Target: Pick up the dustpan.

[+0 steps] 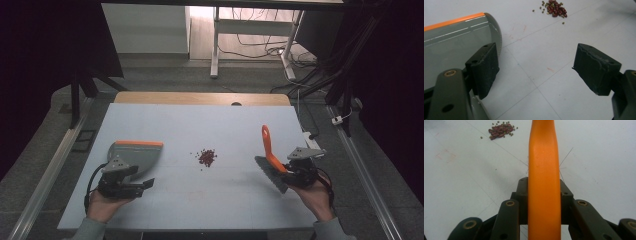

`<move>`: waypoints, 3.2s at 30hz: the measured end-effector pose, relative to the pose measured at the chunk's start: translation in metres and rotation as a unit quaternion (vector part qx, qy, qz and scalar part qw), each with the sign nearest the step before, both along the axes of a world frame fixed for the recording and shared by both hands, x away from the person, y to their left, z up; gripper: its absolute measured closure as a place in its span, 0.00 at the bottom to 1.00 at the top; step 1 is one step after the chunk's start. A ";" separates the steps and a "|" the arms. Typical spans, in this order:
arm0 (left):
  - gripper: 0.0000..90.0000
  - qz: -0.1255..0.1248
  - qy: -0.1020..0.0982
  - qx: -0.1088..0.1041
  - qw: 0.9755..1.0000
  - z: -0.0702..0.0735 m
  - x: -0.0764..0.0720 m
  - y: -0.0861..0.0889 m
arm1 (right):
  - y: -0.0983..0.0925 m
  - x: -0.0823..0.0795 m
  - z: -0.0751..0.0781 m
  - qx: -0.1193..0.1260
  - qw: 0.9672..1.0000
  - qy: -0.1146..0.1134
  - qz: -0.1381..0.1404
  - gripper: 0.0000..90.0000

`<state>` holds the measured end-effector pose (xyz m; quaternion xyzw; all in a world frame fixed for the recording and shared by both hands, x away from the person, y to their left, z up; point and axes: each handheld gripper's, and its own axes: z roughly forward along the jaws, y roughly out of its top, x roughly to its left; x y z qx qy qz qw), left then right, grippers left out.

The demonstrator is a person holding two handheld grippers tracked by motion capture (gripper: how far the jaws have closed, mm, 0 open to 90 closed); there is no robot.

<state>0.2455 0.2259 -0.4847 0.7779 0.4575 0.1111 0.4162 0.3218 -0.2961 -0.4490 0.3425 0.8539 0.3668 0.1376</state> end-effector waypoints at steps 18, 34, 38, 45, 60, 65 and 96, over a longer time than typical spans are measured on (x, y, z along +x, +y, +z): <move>0.24 -0.005 -0.007 0.015 1.000 0.006 0.004 -0.006 | -0.001 -0.004 0.004 0.010 1.000 -0.017 -0.011 0.78; 0.24 -0.005 -0.001 0.018 1.000 0.009 0.004 -0.007 | 0.001 -0.003 0.005 0.006 1.000 -0.020 -0.012 0.78; 0.24 -0.003 0.002 0.027 1.000 0.015 0.004 -0.011 | -0.001 -0.003 0.006 0.007 1.000 -0.021 -0.015 0.78; 0.23 0.011 0.014 0.044 0.999 0.025 0.010 -0.016 | -0.006 -0.001 0.006 0.013 1.000 -0.018 -0.017 0.78; 0.23 0.083 0.042 0.059 0.994 0.037 0.015 0.006 | -0.004 0.004 0.004 0.003 1.000 -0.015 -0.016 0.78; 0.23 0.113 0.057 0.057 0.990 0.038 0.012 0.023 | -0.003 0.005 0.002 -0.003 1.000 -0.014 -0.015 0.78; 0.15 0.142 0.189 0.070 0.969 -0.005 0.020 0.036 | 0.000 0.005 -0.005 -0.015 1.000 -0.004 -0.016 0.78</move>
